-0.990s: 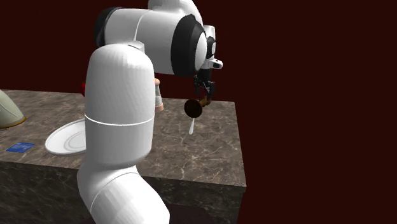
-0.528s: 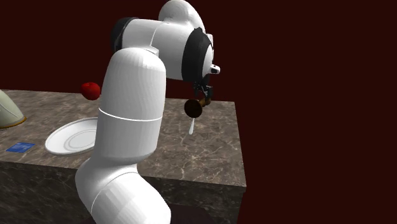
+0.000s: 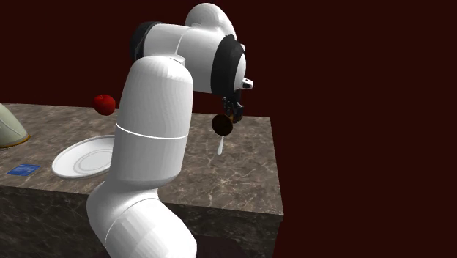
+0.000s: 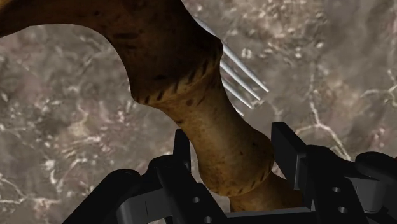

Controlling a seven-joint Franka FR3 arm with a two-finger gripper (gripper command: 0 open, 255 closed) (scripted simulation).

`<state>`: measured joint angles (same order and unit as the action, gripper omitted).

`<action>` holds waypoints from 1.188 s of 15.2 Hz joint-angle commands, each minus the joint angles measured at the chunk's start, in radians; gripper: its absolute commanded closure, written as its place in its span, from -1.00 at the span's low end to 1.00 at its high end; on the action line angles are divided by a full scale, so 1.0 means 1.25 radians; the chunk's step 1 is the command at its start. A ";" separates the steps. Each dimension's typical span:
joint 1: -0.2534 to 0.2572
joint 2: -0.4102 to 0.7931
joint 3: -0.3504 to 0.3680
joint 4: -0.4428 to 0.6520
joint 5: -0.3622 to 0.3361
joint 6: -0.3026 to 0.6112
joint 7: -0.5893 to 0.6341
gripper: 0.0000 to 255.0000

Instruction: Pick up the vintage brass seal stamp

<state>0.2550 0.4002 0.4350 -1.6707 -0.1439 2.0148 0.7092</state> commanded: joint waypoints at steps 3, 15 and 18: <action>0.000 0.000 0.000 -0.001 0.000 0.000 0.000 1.00; -0.001 -0.026 0.006 0.061 0.014 -0.086 -0.007 1.00; -0.001 -0.032 0.008 0.085 0.017 -0.115 -0.009 1.00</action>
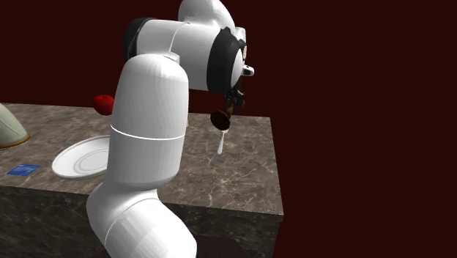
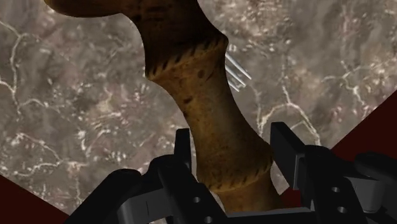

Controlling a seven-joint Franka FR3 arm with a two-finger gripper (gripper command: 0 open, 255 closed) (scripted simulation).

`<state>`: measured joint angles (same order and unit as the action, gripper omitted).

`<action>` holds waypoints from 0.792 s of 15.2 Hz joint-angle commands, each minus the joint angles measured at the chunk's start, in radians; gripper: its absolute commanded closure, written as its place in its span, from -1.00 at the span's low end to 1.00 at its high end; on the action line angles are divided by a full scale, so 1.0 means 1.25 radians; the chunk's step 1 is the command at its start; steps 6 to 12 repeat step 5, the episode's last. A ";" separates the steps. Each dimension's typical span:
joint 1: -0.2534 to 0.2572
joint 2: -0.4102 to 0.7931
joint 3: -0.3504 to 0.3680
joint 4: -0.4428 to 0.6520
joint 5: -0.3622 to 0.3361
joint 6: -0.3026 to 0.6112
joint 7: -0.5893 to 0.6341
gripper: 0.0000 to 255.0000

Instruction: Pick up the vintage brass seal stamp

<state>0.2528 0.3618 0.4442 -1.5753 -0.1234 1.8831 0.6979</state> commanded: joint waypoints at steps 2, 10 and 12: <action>0.001 -0.005 0.002 0.026 0.003 -0.030 -0.001 1.00; 0.002 -0.006 0.002 0.036 0.004 -0.042 -0.001 1.00; 0.002 -0.006 0.002 0.036 0.004 -0.042 -0.001 1.00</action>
